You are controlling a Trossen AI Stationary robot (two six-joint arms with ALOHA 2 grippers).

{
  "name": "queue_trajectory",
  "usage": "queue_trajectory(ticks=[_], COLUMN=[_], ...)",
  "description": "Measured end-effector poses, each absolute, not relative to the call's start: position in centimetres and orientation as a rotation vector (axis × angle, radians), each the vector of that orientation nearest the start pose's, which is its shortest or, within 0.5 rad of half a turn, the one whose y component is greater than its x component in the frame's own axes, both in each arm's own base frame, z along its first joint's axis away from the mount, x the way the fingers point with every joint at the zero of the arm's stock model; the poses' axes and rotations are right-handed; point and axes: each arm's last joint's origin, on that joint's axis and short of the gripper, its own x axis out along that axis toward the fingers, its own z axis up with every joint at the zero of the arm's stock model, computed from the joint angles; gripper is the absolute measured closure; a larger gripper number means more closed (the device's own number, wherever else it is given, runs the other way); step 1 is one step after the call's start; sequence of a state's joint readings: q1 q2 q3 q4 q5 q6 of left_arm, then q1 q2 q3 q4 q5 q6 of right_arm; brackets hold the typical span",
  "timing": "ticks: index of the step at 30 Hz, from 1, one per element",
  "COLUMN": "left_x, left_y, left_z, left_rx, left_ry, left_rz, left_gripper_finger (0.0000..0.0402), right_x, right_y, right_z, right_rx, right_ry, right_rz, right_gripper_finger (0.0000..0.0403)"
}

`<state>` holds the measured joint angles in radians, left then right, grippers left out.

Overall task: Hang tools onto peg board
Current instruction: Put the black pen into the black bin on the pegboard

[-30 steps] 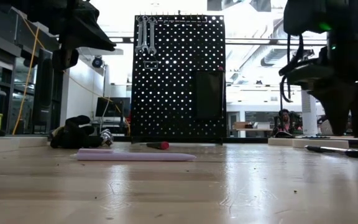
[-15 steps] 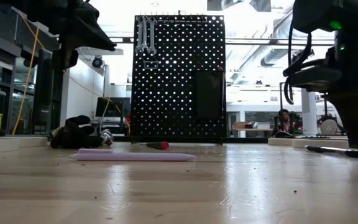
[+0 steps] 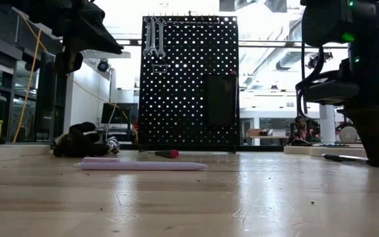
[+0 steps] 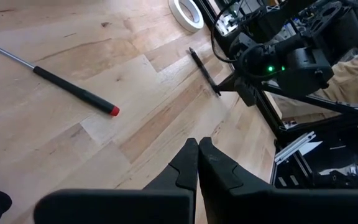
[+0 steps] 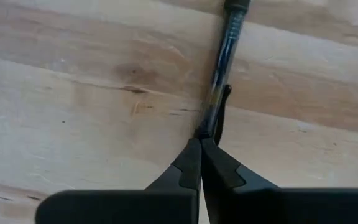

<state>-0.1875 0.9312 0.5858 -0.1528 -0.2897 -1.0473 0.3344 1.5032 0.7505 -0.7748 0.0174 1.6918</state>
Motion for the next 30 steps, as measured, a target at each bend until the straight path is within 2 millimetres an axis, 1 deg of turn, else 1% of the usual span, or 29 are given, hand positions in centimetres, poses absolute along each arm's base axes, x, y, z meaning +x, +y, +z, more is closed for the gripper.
queue_trajectory(ticks=[6,9,13,16,20,22,24,27,30], left_x=[19.5,19.5,19.5,20.1,22.3,23.9,25.6,28.2,31.1], left_y=[-2.9,-2.9,-2.8,-2.8,-3.1,-3.4,-3.6,-3.7,-3.8], left_z=[24.3,24.3,24.3,24.1,23.2,22.4,21.2,19.4,17.5], left_rx=[-0.908,-0.907,-0.914,-0.953,-0.943,-0.925,-0.890,-0.812,-0.681], left_ry=[0.382,0.382,0.371,0.336,0.305,0.295,0.294,0.334,0.435], left_rz=[0.341,0.341,0.358,0.400,0.375,0.320,0.264,0.227,0.186], left_gripper_finger=[0.0402,0.0402,0.0402,0.0402,0.0402,0.0402,0.0402,0.0401,0.0394], right_x=[21.7,21.7,21.3,21.2,21.3,21.5,21.9,22.6,23.5], right_y=[7.7,8.0,8.6,8.8,8.5,8.2,7.8,7.3,7.0], right_z=[13.7,13.4,13.3,13.3,13.3,13.2,13.1,13.0,12.8], right_rx=[1.051,1.015,0.882,0.711,0.475,0.372,0.309,0.222,0.126], right_ry=[1.305,1.361,1.440,1.485,1.508,1.497,1.478,1.435,1.389], right_rz=[-1.039,-0.984,-0.868,-0.722,-0.537,-0.474,-0.437,-0.379,-0.286], right_gripper_finger=[0.0403,0.0403,0.0403,0.0403,0.0403,0.0403,0.0403,0.0403,0.0403])
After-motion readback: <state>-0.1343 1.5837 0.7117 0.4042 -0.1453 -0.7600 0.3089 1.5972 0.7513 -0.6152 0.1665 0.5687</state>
